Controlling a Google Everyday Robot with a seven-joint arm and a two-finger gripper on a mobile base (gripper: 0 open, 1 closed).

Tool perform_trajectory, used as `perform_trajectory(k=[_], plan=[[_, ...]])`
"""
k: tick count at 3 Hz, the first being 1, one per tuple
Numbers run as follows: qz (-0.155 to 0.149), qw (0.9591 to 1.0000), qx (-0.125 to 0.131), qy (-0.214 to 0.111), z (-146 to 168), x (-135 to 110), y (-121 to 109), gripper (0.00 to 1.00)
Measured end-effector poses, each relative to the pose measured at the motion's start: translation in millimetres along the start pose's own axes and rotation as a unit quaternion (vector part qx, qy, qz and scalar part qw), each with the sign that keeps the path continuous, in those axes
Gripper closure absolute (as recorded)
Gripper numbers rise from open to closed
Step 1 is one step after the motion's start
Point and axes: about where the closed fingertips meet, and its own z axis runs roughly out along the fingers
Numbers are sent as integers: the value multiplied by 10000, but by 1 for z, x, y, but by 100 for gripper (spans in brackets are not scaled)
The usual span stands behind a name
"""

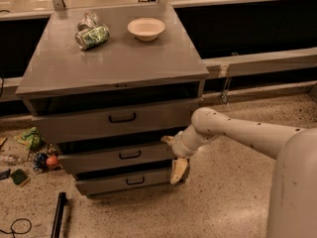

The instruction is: Open middle drawer

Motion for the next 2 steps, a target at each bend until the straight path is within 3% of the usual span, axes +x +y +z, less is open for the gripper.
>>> perform_trajectory(k=[2], plan=[[-137, 9997, 148, 119, 29, 29, -47, 0]])
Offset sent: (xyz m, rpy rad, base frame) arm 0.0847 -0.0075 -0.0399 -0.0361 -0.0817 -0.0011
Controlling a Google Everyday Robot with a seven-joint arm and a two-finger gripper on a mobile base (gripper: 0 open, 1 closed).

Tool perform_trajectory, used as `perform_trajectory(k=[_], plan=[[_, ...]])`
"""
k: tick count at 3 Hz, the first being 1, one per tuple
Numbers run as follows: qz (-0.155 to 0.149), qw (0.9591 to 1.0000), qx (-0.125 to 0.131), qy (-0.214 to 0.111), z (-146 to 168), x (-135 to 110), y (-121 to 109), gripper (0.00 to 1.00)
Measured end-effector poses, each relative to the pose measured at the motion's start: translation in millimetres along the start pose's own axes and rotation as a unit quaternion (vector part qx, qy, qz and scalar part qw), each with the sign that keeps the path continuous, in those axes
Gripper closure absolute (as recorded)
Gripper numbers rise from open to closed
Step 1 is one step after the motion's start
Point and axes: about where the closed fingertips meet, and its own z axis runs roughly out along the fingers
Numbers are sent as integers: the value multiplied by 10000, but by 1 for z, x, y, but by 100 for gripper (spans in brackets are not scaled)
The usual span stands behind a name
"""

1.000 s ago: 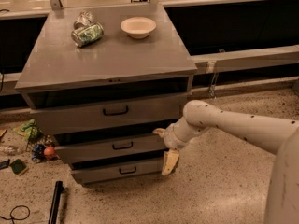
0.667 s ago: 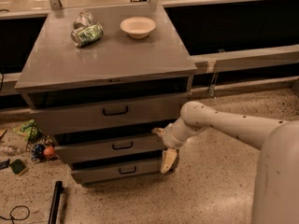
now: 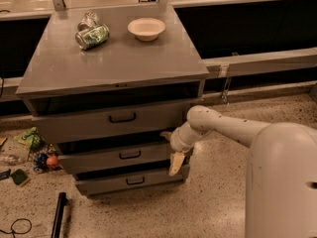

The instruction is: Open middle drawer

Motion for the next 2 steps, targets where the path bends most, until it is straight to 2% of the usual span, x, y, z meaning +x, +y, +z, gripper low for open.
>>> perform_trajectory(k=[1, 2], plan=[[-3, 10000, 13, 45, 7, 9, -11, 0], [144, 9999, -35, -54, 22, 17, -13, 18]])
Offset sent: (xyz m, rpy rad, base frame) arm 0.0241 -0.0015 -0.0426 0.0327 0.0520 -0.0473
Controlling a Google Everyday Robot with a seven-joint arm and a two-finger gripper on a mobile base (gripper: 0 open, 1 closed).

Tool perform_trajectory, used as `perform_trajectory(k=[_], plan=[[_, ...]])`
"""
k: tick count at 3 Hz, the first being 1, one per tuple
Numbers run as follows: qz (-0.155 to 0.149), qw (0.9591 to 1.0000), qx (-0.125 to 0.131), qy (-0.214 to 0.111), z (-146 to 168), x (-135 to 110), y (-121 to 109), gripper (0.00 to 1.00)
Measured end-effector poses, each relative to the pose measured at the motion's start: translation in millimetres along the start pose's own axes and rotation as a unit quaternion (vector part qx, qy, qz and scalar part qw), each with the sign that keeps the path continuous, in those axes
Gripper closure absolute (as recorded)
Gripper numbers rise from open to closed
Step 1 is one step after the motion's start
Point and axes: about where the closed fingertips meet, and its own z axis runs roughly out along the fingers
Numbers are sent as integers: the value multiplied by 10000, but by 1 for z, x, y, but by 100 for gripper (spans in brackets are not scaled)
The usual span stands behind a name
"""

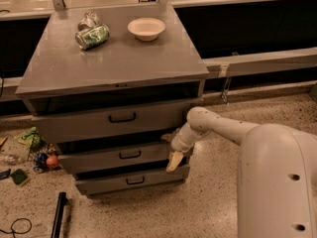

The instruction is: Open middle drawer

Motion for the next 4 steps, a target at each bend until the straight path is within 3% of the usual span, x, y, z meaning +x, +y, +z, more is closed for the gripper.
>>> perform_trajectory(k=[1, 3, 4], plan=[[213, 9996, -93, -134, 12, 5, 8, 49], [260, 9994, -141, -161, 1, -1, 11, 96], [261, 9994, -141, -162, -4, -4, 11, 100]])
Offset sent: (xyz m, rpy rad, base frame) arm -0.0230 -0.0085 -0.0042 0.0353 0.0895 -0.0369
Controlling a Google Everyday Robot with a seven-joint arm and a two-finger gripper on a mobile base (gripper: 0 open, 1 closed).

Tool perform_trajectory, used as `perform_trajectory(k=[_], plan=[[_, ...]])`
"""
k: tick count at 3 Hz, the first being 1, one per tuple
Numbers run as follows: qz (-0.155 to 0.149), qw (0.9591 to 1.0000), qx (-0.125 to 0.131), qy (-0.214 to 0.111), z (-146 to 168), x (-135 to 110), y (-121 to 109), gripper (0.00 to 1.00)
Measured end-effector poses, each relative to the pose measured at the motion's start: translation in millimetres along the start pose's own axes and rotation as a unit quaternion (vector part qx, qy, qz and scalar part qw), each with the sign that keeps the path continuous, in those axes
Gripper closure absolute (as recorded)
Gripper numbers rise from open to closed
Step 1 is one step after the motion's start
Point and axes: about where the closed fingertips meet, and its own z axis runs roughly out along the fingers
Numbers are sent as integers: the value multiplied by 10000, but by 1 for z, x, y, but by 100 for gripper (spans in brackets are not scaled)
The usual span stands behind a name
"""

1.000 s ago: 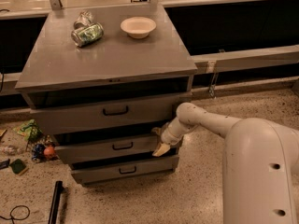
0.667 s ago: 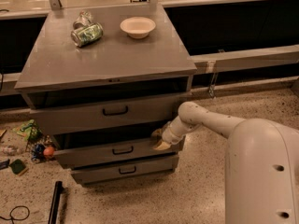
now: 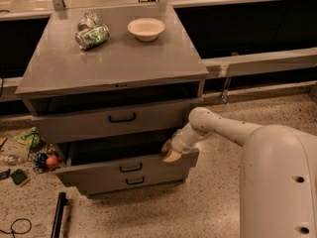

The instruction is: Open middle drawer

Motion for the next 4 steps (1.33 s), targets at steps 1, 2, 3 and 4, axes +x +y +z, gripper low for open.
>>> perform_trajectory(k=[1, 2, 3, 4], plan=[[327, 9990, -271, -111, 5, -13, 32, 84], [346, 9989, -287, -117, 5, -14, 34, 61], [347, 9989, -288, -117, 5, -14, 34, 37], [561, 9976, -391, -108, 7, -21, 54, 14]])
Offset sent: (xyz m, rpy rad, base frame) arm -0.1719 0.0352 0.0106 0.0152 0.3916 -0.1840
